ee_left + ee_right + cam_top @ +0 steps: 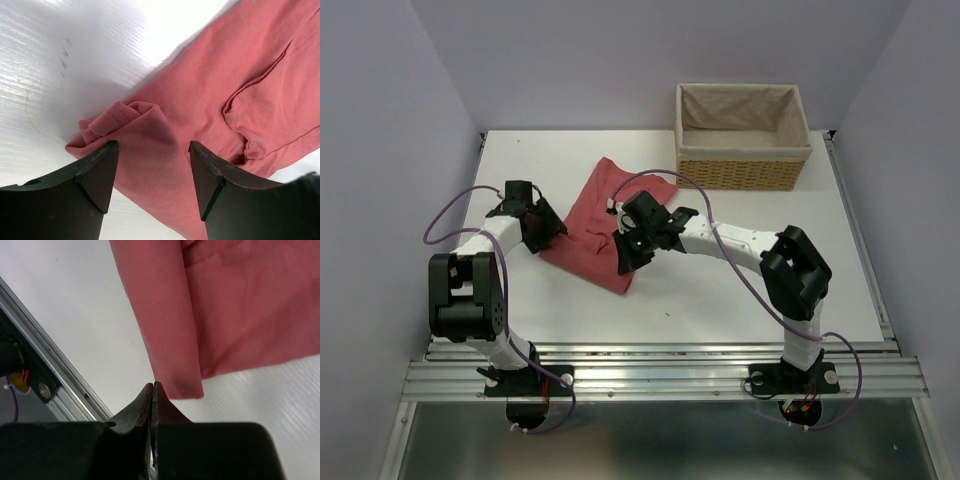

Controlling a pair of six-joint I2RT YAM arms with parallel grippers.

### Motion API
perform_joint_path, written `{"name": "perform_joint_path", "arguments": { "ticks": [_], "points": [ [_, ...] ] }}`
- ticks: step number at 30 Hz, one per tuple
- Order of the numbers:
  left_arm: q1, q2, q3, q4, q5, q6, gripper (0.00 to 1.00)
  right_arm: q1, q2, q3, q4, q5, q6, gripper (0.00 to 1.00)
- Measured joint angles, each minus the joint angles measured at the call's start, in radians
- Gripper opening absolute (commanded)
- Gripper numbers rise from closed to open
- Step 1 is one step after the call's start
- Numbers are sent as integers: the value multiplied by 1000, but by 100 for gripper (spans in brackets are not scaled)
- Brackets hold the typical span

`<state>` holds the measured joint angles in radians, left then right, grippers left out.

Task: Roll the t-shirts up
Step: Roll the T-shirt to the center of the board.

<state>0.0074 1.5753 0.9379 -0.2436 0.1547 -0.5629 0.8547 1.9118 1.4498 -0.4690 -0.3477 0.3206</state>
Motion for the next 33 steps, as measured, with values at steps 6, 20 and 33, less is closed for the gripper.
{"name": "perform_joint_path", "arguments": {
  "ticks": [6, 20, 33],
  "points": [
    [0, 0, 0, -8, -6, 5, 69, 8, 120, 59, 29, 26, 15, 1],
    [-103, -85, 69, -113, -100, 39, 69, 3, 233, 145, 52, 145, 7, 1],
    [-163, 15, 81, -66, -179, -6, 66, 3, 224, 123, 73, 147, 8, 1]
  ]
}}
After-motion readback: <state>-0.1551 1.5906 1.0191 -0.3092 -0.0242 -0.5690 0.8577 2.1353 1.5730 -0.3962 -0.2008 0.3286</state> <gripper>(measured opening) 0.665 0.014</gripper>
